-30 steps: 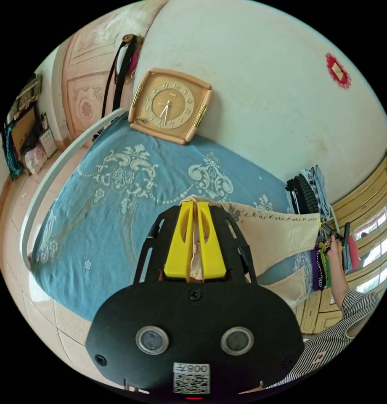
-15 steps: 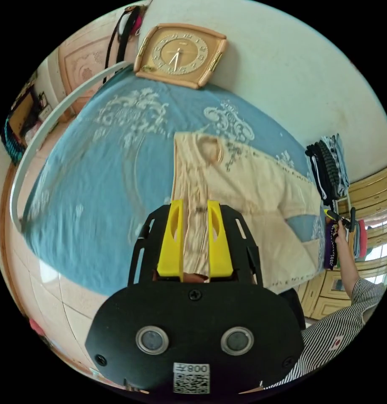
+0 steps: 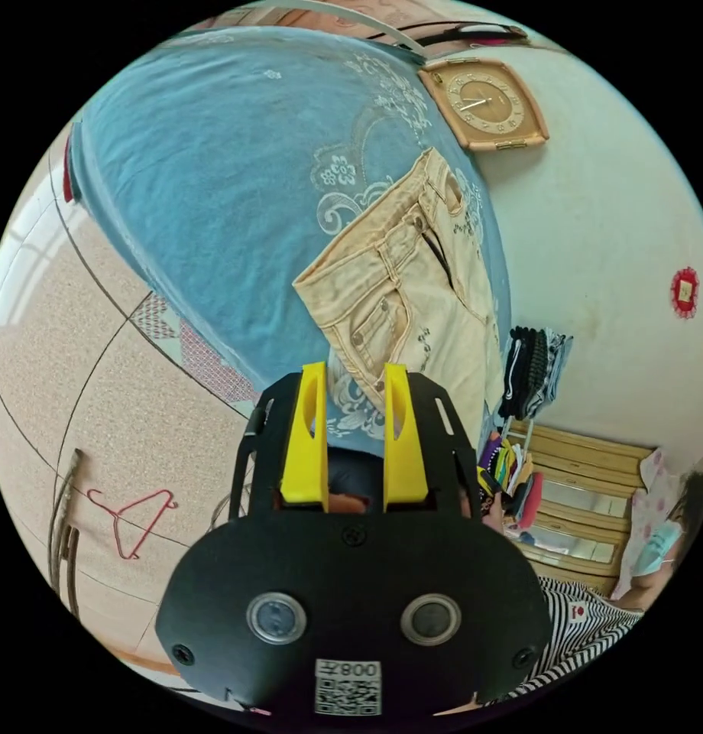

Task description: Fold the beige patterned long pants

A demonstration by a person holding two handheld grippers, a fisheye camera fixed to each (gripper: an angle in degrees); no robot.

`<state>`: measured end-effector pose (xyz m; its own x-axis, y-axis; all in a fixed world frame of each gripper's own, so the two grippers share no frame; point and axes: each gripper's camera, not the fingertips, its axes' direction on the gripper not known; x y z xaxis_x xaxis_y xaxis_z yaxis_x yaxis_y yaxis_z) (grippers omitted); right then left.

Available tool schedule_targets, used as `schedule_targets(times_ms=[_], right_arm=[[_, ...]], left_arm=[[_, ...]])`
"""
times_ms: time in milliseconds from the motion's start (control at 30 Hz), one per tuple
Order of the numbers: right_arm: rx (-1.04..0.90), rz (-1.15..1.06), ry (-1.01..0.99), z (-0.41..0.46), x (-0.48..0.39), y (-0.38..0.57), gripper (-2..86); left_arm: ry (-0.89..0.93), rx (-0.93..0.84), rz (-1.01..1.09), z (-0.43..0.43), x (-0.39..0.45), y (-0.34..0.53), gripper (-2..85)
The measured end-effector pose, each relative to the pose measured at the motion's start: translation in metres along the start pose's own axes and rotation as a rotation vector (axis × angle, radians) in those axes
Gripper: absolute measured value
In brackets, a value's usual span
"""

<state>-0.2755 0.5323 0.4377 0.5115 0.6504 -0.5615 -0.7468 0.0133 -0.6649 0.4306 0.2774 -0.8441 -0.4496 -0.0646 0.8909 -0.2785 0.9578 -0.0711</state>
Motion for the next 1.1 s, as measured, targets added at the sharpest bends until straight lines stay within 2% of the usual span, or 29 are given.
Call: schedule_targets(times_ms=[100, 367, 467, 567, 733, 833, 967, 1100], right_arm=[[-0.011, -0.005, 0.055, 0.01, 0.006, -0.002, 7.8], [-0.028, -0.022, 0.191, 0.024, 0.024, 0.013, 3.2], [-0.034, -0.008, 0.151, 0.023, 0.038, 0.022, 1.5], [-0.016, -0.003, 0.072, 0.008, 0.055, 0.029, 0.6], [0.214, 0.046, -0.156, -0.057, 0.091, 0.059, 0.1], [0.303, 0.093, -0.095, -0.083, 0.114, 0.076, 0.1], [0.156, 0.136, -0.146, -0.051, 0.146, 0.077, 0.5], [0.047, 0.114, -0.11, -0.013, 0.146, 0.097, 2.7]], left_arm=[[-0.067, -0.019, -0.001, 0.002, -0.004, 0.004, 8.5], [0.051, -0.012, -0.069, 0.003, -0.026, 0.026, 3.2], [0.018, -0.001, -0.058, 0.0, -0.02, 0.034, 2.0], [0.09, 0.057, -0.034, -0.016, -0.013, 0.047, 1.4], [0.155, 0.115, 0.039, -0.044, 0.003, 0.07, 1.0], [0.141, 0.152, 0.041, -0.053, 0.003, 0.082, 1.0], [0.126, 0.089, -0.026, -0.031, -0.005, 0.081, 1.1], [0.083, 0.088, -0.046, -0.024, 0.008, 0.08, 1.1]])
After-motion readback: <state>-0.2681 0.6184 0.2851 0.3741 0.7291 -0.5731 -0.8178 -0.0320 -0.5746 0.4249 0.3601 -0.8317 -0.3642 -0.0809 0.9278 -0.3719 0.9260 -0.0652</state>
